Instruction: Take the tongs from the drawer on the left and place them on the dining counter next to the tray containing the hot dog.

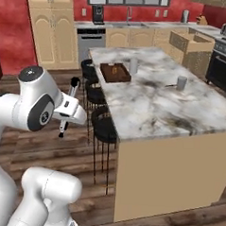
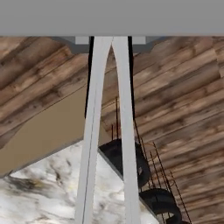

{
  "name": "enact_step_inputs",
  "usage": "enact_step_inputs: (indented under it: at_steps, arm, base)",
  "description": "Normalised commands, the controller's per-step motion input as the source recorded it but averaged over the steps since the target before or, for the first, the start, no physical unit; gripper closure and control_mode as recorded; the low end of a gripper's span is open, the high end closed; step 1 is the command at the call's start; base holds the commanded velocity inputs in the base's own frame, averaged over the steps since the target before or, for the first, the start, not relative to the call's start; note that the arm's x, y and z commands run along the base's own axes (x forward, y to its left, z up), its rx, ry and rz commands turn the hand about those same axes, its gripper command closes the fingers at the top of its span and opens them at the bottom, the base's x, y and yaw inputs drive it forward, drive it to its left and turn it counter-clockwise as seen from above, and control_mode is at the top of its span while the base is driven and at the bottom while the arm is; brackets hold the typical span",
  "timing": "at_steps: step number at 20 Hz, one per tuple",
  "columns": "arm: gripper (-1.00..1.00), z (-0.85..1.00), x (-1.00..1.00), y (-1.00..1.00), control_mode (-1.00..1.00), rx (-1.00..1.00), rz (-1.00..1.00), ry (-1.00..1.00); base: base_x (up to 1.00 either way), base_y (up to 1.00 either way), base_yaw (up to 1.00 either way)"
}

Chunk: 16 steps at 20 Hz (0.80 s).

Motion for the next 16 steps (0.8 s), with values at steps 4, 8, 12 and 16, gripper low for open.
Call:
enact_step_inputs:
  at_steps: [4, 8, 12, 16]
  arm:
    - [1.0, 0.0, 0.0, 0.0, 1.0, 0.0, 0.0, 0.0]
    - [1.0, 0.0, 0.0, 0.0, 1.0, 0.0, 0.0, 0.0]
    - [1.0, 0.0, 0.0, 0.0, 1.0, 0.0, 0.0, 0.0]
    - [1.0, 0.0, 0.0, 0.0, 1.0, 0.0, 0.0, 0.0]
  base:
    - [0.48, 0.66, -0.34]
    - [0.34, 0.34, -0.24]
    - [0.45, 0.52, -0.28]
    - [0.36, 0.91, -0.42]
